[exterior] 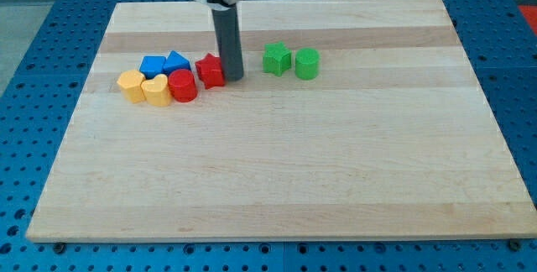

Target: Move the green star into the red star

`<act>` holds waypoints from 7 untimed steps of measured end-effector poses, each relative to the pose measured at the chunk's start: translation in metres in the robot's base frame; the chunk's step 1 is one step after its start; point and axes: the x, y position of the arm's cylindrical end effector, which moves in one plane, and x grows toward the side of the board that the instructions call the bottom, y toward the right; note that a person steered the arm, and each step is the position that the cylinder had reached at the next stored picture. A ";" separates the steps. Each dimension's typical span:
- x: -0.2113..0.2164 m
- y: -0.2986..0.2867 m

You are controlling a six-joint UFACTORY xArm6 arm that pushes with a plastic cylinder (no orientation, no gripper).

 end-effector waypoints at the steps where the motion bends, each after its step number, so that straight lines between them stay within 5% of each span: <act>1: 0.000 -0.019; 4: -0.069 0.023; 7: -0.063 0.107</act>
